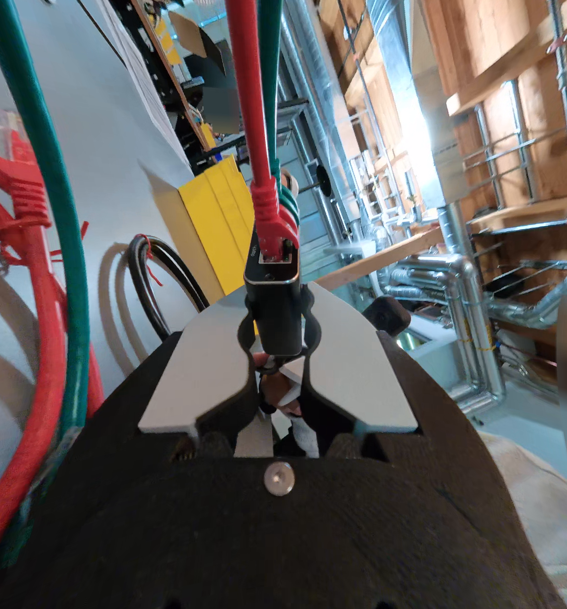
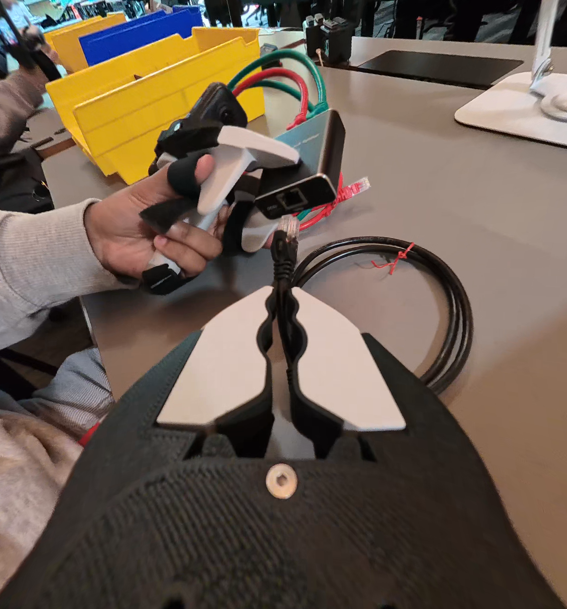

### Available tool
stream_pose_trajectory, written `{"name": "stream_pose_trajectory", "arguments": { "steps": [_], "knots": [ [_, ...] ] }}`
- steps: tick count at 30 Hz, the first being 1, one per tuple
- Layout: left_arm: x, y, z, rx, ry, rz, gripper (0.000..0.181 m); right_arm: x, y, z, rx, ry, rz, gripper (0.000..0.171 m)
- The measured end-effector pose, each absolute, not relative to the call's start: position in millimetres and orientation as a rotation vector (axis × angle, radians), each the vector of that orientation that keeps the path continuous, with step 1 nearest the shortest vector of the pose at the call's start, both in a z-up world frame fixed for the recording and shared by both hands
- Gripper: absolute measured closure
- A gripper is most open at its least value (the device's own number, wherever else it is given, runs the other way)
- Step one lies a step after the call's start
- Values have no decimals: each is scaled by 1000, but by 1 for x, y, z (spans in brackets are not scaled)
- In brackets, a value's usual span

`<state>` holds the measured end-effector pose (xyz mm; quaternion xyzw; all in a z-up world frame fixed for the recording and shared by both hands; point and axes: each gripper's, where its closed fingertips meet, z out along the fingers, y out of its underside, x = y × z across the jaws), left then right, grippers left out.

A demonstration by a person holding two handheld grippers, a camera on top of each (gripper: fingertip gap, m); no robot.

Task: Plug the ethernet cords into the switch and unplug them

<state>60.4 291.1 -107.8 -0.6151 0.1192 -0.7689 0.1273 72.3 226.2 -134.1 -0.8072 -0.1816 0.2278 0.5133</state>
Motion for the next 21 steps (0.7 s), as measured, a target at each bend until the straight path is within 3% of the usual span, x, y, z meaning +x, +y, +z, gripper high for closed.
{"name": "stream_pose_trajectory", "arguments": {
  "steps": [21],
  "knots": [
    [73,269,-116,-1853,589,-2061,157,78,222,-137,-1946,-467,451,166]
  ]
}}
